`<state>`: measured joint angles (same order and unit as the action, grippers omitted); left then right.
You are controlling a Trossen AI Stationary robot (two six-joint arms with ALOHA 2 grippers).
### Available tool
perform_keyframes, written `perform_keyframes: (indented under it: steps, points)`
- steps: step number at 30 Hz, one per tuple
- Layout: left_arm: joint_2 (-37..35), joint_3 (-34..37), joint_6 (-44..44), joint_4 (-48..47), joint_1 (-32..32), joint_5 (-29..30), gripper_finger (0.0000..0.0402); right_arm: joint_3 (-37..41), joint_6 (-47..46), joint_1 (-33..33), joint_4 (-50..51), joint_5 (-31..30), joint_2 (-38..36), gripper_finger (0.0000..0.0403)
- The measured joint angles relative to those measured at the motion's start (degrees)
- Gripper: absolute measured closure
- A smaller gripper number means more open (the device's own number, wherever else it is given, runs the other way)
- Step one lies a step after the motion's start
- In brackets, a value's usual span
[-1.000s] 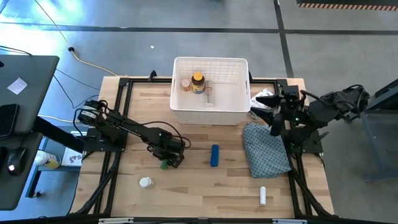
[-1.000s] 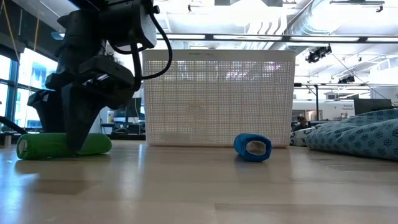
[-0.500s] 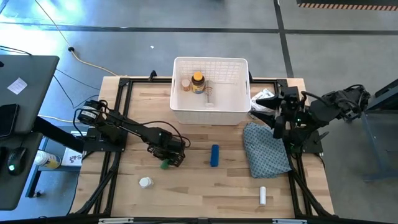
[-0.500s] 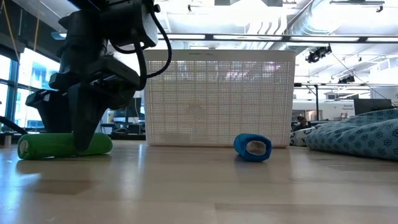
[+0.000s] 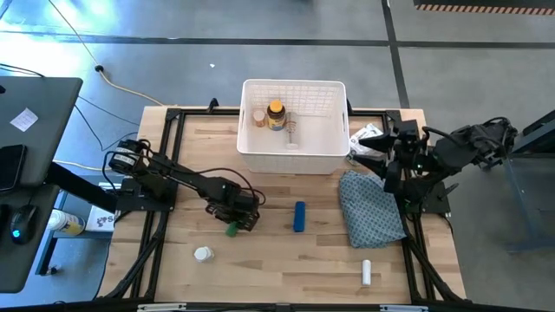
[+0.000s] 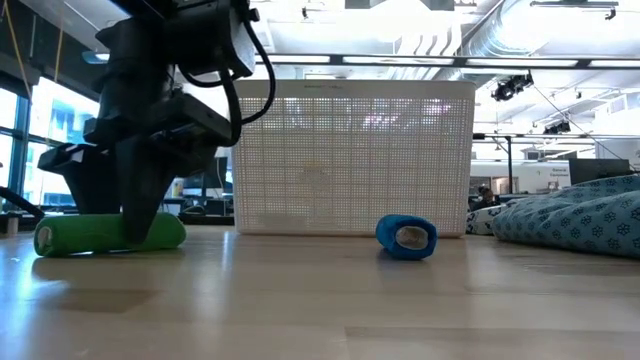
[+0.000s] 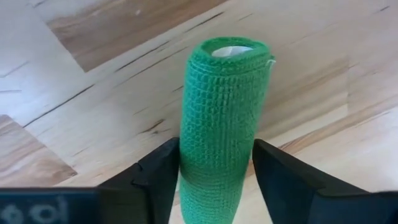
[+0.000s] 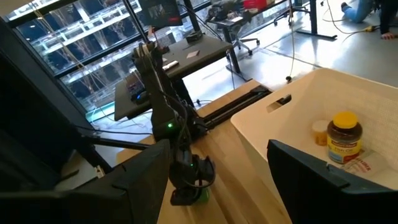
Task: Pick & place medical supplies in basket/bin
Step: Put the green bandage into the white bin
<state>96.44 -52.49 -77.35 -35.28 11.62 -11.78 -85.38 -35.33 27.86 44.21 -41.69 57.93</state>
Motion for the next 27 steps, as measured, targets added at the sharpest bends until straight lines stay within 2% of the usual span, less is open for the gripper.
perform_keyframes:
  steps: [10, 18, 27]
  points:
    - [0.0, 0.0, 0.6, -0.6, 0.0, 1.6, 0.0253, 0.0, -0.2, 0.0, 0.2, -3.5, -0.2, 0.0144]
    - [0.0, -1.3, 3.9, 2.8, 0.0, -0.5, 0.0257, 0.0, -0.6, 0.0, 0.2, -5.8, -0.3, 0.0144]
    - [-0.2, -9.9, 15.2, 2.8, 0.0, -4.4, 0.0277, 0.0, -2.8, -0.2, 0.2, -7.5, -0.6, 0.0144]
